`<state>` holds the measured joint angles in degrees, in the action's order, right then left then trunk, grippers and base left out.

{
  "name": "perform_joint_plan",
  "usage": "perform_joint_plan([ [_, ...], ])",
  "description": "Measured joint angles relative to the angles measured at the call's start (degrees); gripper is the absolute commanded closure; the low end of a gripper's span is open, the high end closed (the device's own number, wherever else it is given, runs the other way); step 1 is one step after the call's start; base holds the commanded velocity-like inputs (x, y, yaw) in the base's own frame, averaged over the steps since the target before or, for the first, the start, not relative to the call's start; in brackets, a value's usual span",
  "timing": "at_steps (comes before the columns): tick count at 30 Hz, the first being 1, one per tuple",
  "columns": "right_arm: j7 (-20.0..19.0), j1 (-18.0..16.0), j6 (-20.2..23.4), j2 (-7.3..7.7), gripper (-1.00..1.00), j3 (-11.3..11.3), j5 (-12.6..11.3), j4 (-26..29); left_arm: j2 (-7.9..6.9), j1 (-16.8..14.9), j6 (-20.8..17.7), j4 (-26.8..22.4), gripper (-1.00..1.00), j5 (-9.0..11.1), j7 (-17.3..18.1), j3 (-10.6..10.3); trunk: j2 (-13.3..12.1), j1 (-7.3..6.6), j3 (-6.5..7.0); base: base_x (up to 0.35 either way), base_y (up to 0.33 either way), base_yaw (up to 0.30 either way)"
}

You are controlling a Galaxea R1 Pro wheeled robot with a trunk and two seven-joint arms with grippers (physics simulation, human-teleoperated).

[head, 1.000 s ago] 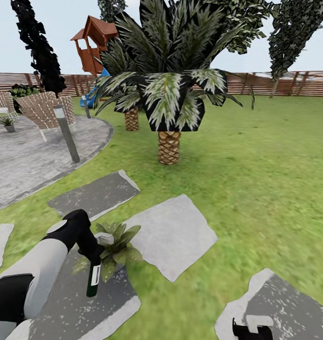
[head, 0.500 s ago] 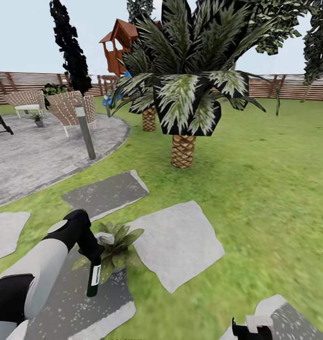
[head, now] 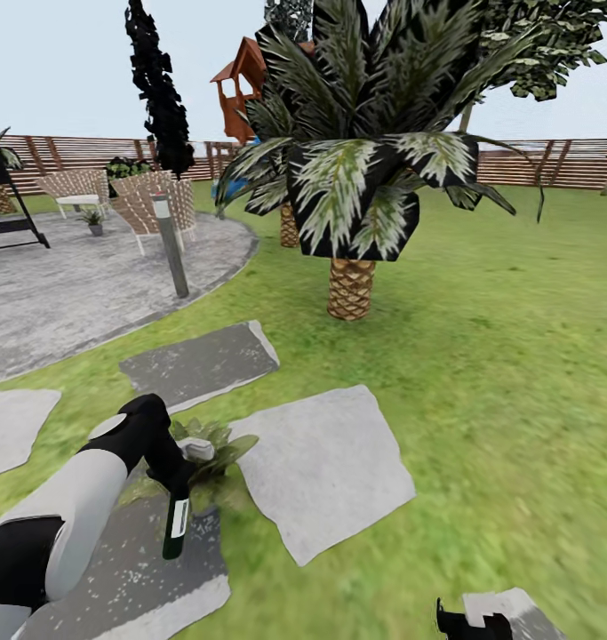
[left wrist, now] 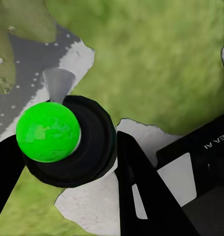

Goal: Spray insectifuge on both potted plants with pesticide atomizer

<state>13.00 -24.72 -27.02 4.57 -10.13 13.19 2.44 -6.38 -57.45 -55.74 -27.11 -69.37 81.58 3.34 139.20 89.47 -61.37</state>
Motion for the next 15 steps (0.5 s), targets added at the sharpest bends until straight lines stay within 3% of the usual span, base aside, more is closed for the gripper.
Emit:
perform_joint_plan([
  [5, 0.0, 0.0, 0.0, -0.06, -1.0, 0.0, 0.0, 0.0, 0.0, 0.0, 0.0, 0.0, 1.0, 0.0, 0.0, 0.0, 0.0, 0.0, 0.0, 0.152, -0.3, 0.04],
  [15, 0.0, 0.0, 0.0, -0.08, -1.0, 0.0, 0.0, 0.0, -0.32, 0.2, 0.0, 0.0, 1.0, 0.0, 0.0, 0.0, 0.0, 0.01, 0.0, 0.108, -0.303, 0.255],
])
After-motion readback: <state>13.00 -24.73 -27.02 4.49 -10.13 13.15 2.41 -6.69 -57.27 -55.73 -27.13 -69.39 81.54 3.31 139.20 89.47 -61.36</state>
